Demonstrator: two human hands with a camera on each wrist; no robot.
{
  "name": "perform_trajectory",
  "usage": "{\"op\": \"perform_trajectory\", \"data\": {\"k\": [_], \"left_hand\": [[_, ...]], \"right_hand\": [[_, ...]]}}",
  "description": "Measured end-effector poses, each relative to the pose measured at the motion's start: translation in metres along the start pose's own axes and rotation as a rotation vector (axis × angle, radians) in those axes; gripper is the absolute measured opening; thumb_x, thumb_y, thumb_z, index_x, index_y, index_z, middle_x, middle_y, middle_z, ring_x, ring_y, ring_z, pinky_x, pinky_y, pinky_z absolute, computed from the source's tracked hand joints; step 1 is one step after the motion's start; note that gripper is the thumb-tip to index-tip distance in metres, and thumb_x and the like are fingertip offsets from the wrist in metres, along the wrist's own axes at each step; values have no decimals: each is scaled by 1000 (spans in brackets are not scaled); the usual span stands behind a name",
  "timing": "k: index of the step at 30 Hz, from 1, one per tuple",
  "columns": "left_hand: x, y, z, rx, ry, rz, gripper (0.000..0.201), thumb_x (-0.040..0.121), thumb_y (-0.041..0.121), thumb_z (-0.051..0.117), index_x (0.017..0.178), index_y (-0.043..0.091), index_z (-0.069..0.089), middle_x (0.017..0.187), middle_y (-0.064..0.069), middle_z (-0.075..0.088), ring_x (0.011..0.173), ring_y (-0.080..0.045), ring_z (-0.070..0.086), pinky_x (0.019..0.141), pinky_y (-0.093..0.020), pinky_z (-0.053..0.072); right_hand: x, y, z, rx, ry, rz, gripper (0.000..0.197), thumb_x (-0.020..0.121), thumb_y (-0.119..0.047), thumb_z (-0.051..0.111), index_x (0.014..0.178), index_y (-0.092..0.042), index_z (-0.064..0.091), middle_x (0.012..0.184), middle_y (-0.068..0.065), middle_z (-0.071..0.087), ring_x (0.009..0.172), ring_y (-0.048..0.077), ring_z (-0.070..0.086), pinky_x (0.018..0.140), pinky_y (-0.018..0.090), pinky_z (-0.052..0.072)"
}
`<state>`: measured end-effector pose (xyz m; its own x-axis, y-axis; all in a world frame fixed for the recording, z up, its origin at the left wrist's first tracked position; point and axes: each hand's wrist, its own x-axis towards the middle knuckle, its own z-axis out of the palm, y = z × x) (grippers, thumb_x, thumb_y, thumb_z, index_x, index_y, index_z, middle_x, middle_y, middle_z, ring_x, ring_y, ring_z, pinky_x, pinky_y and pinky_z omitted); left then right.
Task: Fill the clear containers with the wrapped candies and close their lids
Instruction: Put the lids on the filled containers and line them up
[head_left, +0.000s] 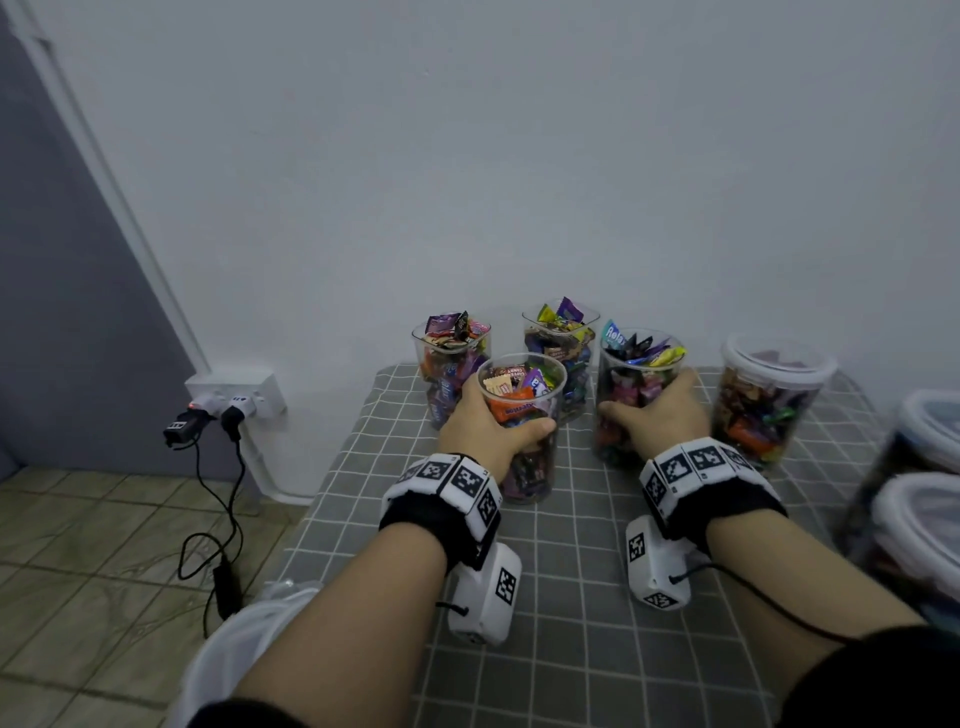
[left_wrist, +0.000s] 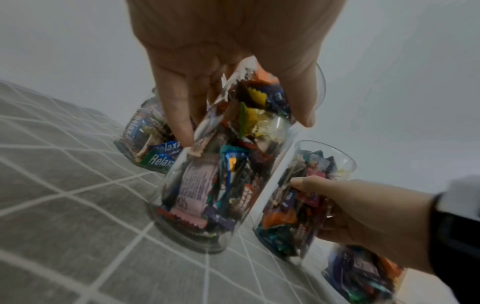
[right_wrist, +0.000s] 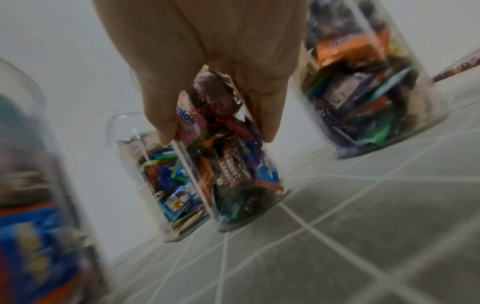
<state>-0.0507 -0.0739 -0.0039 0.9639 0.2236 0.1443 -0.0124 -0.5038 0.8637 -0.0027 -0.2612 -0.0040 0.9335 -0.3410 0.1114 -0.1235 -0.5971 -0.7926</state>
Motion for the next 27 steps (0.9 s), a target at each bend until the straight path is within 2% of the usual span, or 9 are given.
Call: {"op": "perform_trajectory", "data": {"k": [2,8,10,12,14,16,18,23,27], "left_hand": [[-3,3,-1,16,-1,-12,92,63,43,83,137,23,34,130,-2,56,118,-24,54,102,-40,43],[-26,8,-6,16,-11,-17,92,61,42,84,136,21,36,127,-1,57,115,-24,55,100,-39,44],[-38,9,-8,-11,-17,-13,97,56,46,86,137,22,37,127,-1,58,114,-23,56,100,-42,44],[-49,10,-10,-39,-30,-14,105,44,57,82,134,23,38,124,1,58,112,-22,57,99,-43,45],[-57,6,-12,-63,-49,-17,113,35,65,76,133,23,39,123,1,59,111,-21,58,98,-43,47],[-66,3,-15,-78,-62,-13,117,32,65,76,133,21,38,123,0,59,111,-21,58,98,-44,47],[-77,5,-21,-74,-87,-15,118,31,64,77,134,19,38,123,-1,59,111,-21,58,98,-45,47],[-105,4,-37,-60,-117,-7,112,36,56,82,133,20,39,123,1,59,112,-19,57,100,-44,45],[-118,1,-42,-47,-119,-9,92,57,36,88,133,21,38,125,1,58,114,-18,56,102,-43,44]], "right_hand": [[-16,2,-8,-12,-36,-30,70,70,-33,81,118,-4,38,119,18,59,106,35,58,80,35,44],[-67,10,-33,-32,-152,-76,68,69,-33,82,113,-8,38,122,16,58,112,33,56,89,37,44],[-83,13,-41,-43,-179,-103,66,69,-33,83,111,-8,38,122,16,58,112,33,55,87,34,43],[-99,16,-48,-25,-219,-125,64,69,-30,83,109,-11,36,124,14,57,114,30,54,84,30,40],[-112,19,-56,2,-255,-141,69,68,-27,84,116,-10,37,126,11,55,116,29,52,86,28,39],[-123,22,-62,26,-276,-153,75,67,-24,84,123,-8,37,127,10,55,117,28,52,90,30,40],[-133,26,-67,43,-303,-163,73,66,-22,85,121,-9,38,124,9,55,115,26,52,93,32,42],[-153,38,-78,65,-352,-192,70,61,-22,88,111,-17,39,114,2,58,110,22,56,95,35,45],[-168,40,-82,70,-421,-206,73,60,-27,88,112,-23,38,114,-2,59,108,18,56,96,37,46]]}}
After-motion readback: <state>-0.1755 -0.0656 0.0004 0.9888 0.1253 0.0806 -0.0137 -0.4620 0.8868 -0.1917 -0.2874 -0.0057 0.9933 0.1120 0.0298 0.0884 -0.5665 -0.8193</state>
